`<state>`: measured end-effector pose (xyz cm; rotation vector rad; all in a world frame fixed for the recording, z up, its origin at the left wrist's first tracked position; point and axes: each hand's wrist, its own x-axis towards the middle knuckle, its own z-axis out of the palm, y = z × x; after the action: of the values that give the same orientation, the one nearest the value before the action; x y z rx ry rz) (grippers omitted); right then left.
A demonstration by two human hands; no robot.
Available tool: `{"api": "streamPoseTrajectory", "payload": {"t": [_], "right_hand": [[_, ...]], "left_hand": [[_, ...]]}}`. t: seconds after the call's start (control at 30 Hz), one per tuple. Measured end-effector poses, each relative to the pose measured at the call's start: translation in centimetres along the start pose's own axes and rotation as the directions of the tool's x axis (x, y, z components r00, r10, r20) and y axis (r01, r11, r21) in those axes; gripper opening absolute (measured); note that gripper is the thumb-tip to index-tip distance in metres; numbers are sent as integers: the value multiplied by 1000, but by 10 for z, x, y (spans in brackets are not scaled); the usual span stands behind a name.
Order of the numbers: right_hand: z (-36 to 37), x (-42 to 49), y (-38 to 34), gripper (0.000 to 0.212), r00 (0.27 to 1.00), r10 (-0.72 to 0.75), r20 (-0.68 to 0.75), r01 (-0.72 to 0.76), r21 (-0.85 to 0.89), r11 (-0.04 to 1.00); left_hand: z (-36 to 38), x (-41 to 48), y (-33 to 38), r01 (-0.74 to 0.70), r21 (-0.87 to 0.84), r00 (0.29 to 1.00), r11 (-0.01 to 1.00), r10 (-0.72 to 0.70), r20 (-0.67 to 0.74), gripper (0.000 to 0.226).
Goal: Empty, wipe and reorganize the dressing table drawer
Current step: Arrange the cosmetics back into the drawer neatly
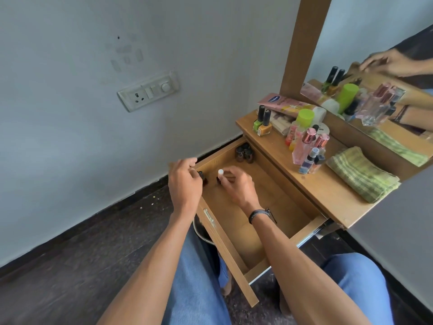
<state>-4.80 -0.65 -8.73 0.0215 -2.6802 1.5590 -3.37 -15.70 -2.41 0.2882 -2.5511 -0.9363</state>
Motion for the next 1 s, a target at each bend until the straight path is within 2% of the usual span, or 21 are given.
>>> {"api": "streamPoseTrajectory", "payload": {"t": [0.1, 0.2, 0.3, 0.43, 0.63, 0.73, 0.9, 1.0], "right_hand": [[12, 6, -1, 18, 1000, -18, -15, 18, 17, 1000], [22, 12, -2, 15, 1000, -6, -7, 6, 58, 998], [31, 14, -1, 12, 999, -6, 35, 4, 64, 998], [38, 12, 0, 30, 996, 40, 83, -46, 66, 997], [35, 9, -5, 48, 988, 86, 125, -94, 64, 994], [30, 6, -6, 47, 990, 118, 74, -123, 67, 990], [13, -5, -11, 31, 992, 125, -30, -124, 34, 992], [-9, -12, -30, 22, 982, 9, -190, -11, -9, 1000]], "left_hand": [[6, 6, -8, 83, -96, 996, 992, -85, -14, 44], [13, 5, -13, 69, -127, 997, 990, -73, -28, 47], [17, 7, -16, 18, -55, 1000, 998, -19, -16, 48], [18, 8, -19, -44, 90, 998, 995, 40, 38, 45], [19, 8, -18, -69, 187, 995, 980, 53, 90, 41], [19, 8, -18, -89, 223, 992, 971, 66, 108, 40], [22, 9, -21, -94, 250, 992, 964, 68, 110, 36], [22, 9, -20, -96, 260, 991, 961, 69, 111, 33]]}}
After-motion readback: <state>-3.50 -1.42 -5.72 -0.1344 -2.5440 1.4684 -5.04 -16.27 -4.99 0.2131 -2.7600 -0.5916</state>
